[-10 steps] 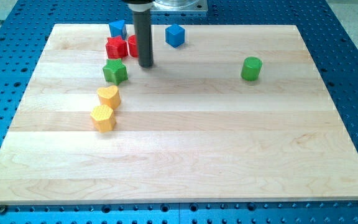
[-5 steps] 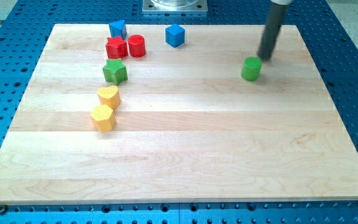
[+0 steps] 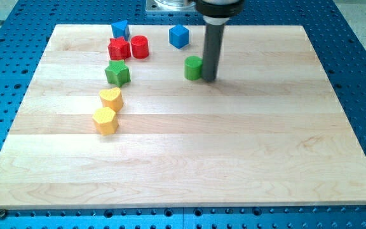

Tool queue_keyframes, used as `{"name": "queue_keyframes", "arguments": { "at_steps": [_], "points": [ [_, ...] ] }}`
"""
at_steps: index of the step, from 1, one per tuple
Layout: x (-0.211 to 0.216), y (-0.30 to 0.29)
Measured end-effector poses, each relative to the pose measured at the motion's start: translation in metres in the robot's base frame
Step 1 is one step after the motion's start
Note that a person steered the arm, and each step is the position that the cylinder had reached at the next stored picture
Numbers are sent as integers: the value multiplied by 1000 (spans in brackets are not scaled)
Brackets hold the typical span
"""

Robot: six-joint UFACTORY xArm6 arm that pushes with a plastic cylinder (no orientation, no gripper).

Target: Push the green circle to the left side of the red star

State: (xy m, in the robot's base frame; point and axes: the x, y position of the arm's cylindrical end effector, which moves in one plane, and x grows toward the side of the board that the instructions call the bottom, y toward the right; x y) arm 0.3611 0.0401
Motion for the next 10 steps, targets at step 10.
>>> {"name": "queue_keyframes", "arguments": {
  "at_steps": [10],
  "points": [
    [-32,-174]
  ]
}}
